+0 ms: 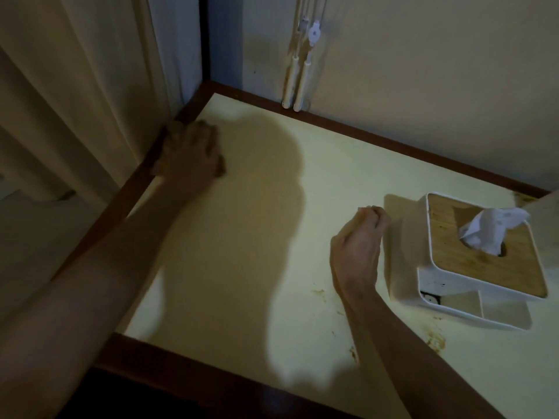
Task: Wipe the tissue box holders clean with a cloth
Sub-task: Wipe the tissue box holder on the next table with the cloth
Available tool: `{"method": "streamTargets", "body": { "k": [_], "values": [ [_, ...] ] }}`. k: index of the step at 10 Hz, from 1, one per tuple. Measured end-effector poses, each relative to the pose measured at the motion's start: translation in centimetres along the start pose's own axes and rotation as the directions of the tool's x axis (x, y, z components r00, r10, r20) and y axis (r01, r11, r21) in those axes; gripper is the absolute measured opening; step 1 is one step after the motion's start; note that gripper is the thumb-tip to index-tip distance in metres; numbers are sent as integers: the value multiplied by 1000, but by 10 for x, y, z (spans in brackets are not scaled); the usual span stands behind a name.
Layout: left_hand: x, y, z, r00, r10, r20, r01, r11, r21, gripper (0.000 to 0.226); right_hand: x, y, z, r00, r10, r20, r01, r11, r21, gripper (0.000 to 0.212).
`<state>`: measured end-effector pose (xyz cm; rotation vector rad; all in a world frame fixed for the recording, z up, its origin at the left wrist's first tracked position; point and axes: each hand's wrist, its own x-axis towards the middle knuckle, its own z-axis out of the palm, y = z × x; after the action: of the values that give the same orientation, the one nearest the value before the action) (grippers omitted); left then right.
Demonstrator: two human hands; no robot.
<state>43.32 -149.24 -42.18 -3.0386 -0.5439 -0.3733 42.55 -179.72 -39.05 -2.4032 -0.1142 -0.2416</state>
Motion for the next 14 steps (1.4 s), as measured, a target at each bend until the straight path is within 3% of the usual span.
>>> {"method": "streamTargets", "body": {
  "k": [1, 2, 3, 4, 5, 6, 7, 8, 9, 10, 11, 12, 13, 14],
  "values": [
    [-10, -25, -2, 972, -237, -10, 233, 963, -131, 52, 0, 0, 0, 1000, 29, 8, -29, 1000, 1, 40],
    [-20, 33, -18, 963, -251, 96, 264, 951, -162, 60, -1, -2, -2, 999, 49, -14, -48, 998, 44, 41],
    [-25, 115, -15, 973, -39, 229, 138, 889, -436, 55, 1, 3, -2, 996, 71, -60, -64, 992, 106, 40],
    [-52, 174, -13, 903, 357, 240, -350, 934, -72, 43, 2, 8, -2, 990, 92, -111, -73, 984, 160, 43],
    [-78, 193, -43, 795, 565, 219, -551, 825, -127, 50, 3, 13, 1, 991, 112, -79, -98, 983, 157, 45],
    [-79, 146, -25, 814, 574, 87, -530, 796, -292, 49, 5, 18, 4, 990, 59, -131, -41, 990, 137, 34],
    [-69, 65, -16, 903, 414, 115, -397, 906, -147, 51, 6, 22, 4, 992, 43, -119, -27, 990, 135, 34],
    [-74, -14, -15, 981, 176, 76, -170, 982, -82, 64, 6, 23, 3, 997, 19, -79, -11, 995, 95, 35],
    [-96, -28, -27, 986, -126, 108, 145, 970, -194, 55, 7, 22, 7, 998, 5, -58, -1, 998, 64, 35],
    [-115, 12, -33, 962, -248, 110, 264, 950, -168, 57, 8, 26, 12, 998, -9, -55, 13, 997, 77, 32],
    [-129, 69, -33, 979, -151, 137, 169, 977, -132, 63, 7, 24, 12, 999, -3, -48, 6, 998, 60, 30],
    [-146, 129, -46, 991, -10, 133, 44, 966, -255, 55, 7, 20, 8, 999, -22, -37, 23, 1000, 12, 29],
    [-164, 153, -49, 934, 338, 118, -294, 913, -284, 52, 6, 18, 6, 998, -39, -40, 39, 999, -7, 26],
    [-172, 127, -50, 859, 508, 62, -462, 822, -332, 52, 6, 20, 8, 998, -51, -29, 51, 999, -3, 26]
  ]
}}
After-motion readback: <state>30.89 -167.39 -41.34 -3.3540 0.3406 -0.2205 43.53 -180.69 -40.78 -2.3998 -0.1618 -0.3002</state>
